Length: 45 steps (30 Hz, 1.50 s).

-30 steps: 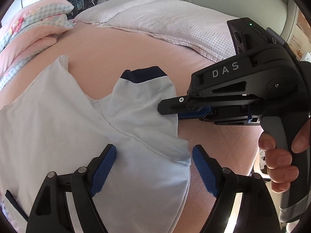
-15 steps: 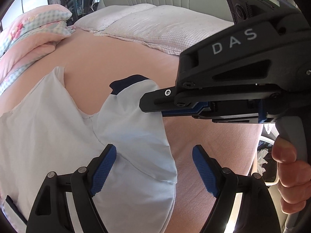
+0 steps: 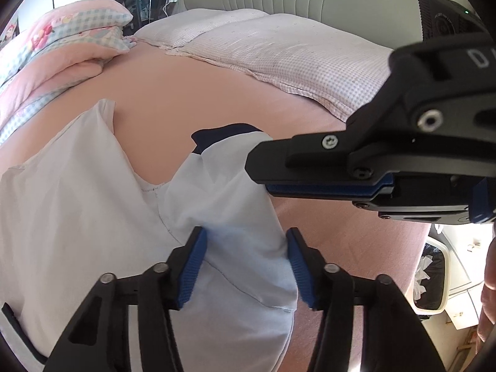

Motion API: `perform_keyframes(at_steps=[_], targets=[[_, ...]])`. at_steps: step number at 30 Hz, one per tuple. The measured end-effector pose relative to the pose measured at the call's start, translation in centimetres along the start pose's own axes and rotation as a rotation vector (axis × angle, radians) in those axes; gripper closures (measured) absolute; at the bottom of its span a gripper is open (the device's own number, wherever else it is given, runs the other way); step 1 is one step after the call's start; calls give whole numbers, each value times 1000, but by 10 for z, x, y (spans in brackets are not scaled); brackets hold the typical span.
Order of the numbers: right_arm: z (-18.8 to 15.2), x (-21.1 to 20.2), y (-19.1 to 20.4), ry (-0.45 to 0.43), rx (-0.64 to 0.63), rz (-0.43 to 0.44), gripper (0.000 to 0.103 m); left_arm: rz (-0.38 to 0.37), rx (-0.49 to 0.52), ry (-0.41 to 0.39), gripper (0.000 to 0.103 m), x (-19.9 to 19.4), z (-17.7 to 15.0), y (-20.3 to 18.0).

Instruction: Fold clothes

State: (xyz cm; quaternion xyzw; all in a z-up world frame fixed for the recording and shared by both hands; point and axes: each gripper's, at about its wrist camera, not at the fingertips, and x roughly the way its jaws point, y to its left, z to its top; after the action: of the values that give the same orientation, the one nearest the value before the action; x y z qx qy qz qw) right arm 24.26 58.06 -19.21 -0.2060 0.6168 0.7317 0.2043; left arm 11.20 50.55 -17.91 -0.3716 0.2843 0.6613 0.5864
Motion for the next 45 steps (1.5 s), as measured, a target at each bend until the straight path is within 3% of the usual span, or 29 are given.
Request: perform_keyframes(at_steps=[6,15,19,21,23,24,30,38,45], targets=[[-2,-2,0,14,28,63,96,6,-40,-8,85,6,-1,16],[-7,-1,7,34,-35,41,96,-18,-72,-72,97,-9,-16,34],[-9,-1,12,36,-54,41,95,-54,-132,-80,99,21,6,36],[-10,-2,15,34,-65,19,86,-82,-189,-76,99,29,8,29],[-11,-4,16,21,-67,1,53,-111,-245,-70,99,27,6,30],[-12,-5,16,16,-65,4,48,-126,-273,-67,99,24,4,31],[-17,3,1,24,18,5,47,-163,-357,-66,99,-8,-25,23],[-32,19,-24,-14,157,-38,47,-145,-321,-68,99,-8,-21,21],[-31,29,-30,-129,263,1,47,-112,-282,-54,99,-4,-19,15]])
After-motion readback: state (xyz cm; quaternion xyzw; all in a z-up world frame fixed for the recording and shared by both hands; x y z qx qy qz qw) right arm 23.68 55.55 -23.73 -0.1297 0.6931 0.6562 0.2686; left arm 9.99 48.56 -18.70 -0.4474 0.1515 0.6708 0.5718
